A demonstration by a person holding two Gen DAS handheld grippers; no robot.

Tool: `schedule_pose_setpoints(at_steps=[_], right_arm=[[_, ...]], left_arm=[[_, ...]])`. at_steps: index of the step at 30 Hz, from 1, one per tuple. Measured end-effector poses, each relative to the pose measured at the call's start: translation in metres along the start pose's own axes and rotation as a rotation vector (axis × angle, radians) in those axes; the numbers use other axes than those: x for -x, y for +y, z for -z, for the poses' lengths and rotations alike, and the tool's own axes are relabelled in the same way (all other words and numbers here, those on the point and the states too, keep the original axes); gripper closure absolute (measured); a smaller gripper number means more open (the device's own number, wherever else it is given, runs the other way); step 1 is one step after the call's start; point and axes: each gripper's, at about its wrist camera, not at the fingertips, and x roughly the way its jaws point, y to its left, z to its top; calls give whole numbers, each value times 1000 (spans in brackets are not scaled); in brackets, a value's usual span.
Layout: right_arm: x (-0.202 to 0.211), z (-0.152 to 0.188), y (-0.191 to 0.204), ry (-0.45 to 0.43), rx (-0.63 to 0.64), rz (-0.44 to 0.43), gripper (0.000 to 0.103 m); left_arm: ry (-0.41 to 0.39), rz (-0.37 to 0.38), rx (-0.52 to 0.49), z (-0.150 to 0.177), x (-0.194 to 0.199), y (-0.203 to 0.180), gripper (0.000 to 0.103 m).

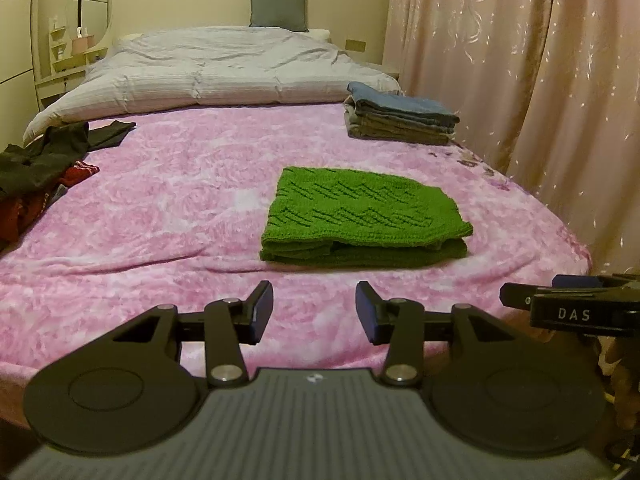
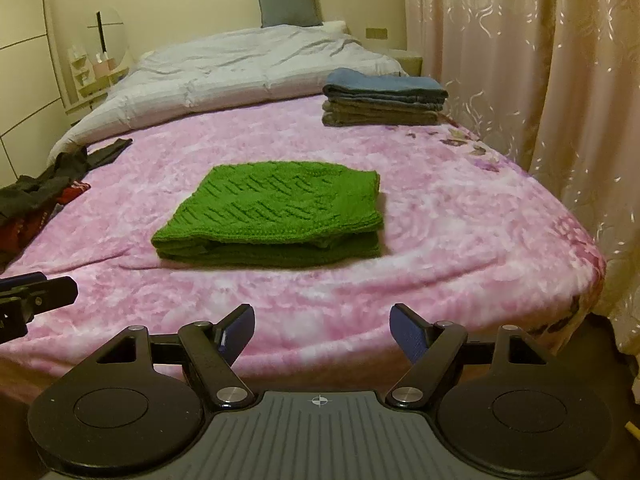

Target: Fold clothes

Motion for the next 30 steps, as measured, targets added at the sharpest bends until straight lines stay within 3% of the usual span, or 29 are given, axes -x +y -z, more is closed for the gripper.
schedule_pose_setpoints(at_steps=[3, 7, 10, 12, 22, 23, 25, 30], right_arm=[[-7, -4, -19, -28, -113, -55, 26], [-38, -5, -82, -55, -545, -274, 26], [-76, -6, -116, -28, -783, -393, 55], [-100, -9, -127, -22, -869, -433, 56], [-184, -14, -143, 43, -1020, -379, 56], [-187, -12, -144, 37, -1015, -384, 63], [-189, -11, -144, 12, -993, -405, 98], [-163, -17, -130, -74, -772, -349, 100]], left_arm=[[-4, 32, 43, -5, -6, 13, 62], [-4, 66, 126, -12, -21, 37, 63], [23, 101, 200, -18, -47, 55, 66], [42, 124, 250, -23, -65, 66, 67], [108, 254, 415, -45, -165, 99, 68], [117, 268, 425, -45, -174, 100, 70], [134, 295, 445, -47, -192, 103, 75], [164, 348, 469, -38, -223, 108, 81]])
